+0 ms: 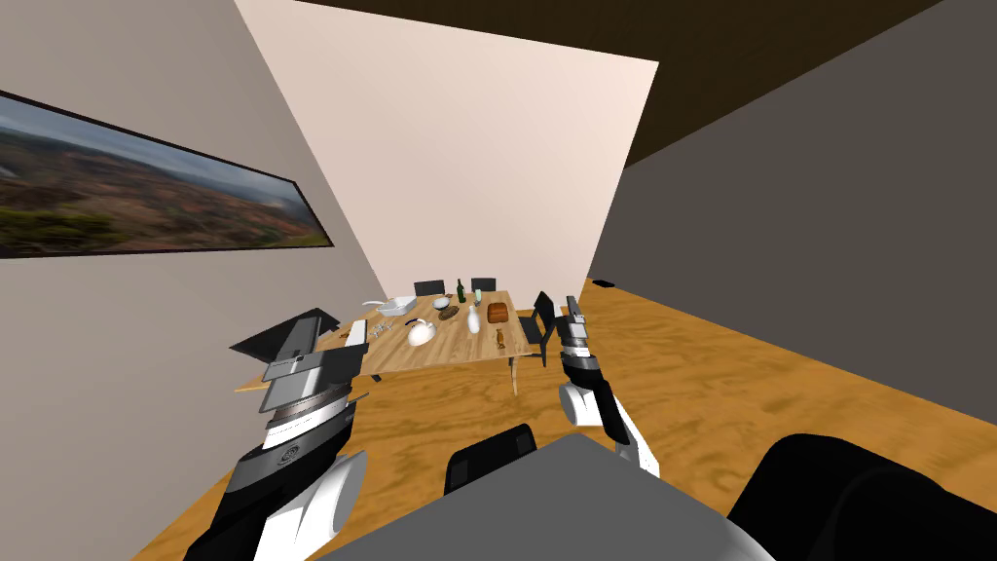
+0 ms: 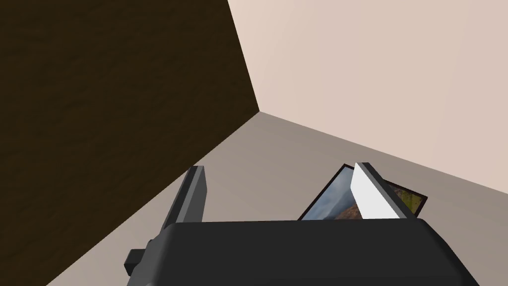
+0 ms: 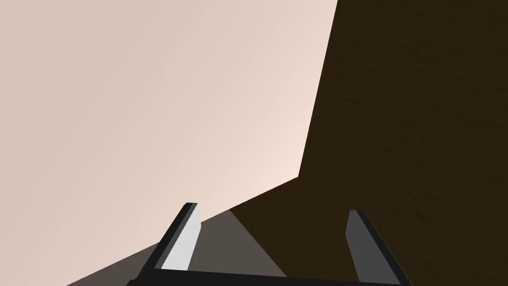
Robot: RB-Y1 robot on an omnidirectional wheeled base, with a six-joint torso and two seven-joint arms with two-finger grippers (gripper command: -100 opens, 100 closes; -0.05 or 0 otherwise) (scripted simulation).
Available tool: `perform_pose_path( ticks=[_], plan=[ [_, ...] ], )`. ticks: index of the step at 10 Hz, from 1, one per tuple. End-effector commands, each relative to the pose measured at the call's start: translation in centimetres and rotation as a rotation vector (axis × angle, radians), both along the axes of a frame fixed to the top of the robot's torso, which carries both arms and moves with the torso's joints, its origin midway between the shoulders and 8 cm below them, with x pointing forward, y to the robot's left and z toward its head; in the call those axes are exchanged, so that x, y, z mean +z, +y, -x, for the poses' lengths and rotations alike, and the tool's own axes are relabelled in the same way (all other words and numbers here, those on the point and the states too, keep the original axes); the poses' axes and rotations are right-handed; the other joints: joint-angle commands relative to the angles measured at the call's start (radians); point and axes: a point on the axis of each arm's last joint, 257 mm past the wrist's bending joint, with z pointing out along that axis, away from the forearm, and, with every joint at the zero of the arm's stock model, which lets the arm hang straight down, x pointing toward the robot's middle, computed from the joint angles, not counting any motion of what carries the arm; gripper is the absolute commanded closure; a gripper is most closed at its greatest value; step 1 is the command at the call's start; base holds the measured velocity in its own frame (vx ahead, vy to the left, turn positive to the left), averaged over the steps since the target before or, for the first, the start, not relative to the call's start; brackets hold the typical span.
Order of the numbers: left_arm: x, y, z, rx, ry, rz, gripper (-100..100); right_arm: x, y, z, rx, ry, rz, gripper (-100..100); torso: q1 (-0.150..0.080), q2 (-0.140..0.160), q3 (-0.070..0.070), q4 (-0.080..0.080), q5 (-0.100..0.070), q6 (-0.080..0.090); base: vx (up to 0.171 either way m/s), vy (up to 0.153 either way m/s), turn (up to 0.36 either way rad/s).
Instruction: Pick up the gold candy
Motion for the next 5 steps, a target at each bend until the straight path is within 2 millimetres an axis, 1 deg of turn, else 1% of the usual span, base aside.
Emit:
perform_pose_path(
  ticks=[1,3,5],
  plan=[
    [0.0,0.0,0.0,0.0,0.0,0.0,0,-0.6,0.3,-0.8,0.036,0.026,0.013,-100,0.0,0.0,0.0,0.0,0.0,0.0,-0.004,-0.009,0.034],
    [0.0,0.0,0.0,0.0,0.0,0.0,0,-2.2,0.4,-2.5,0.096,0.076,0.0,-100,-0.002,0.0,0.0,0.0,0.0,0.0,-0.015,-0.024,0.054],
    [0.0,0.0,0.0,0.0,0.0,0.0,0,-4.3,0.4,-4.8,0.165,0.141,-0.05,-100,-0.003,0.001,0.001,0.0,-0.001,0.0,-0.03,-0.041,0.081]
  ],
)
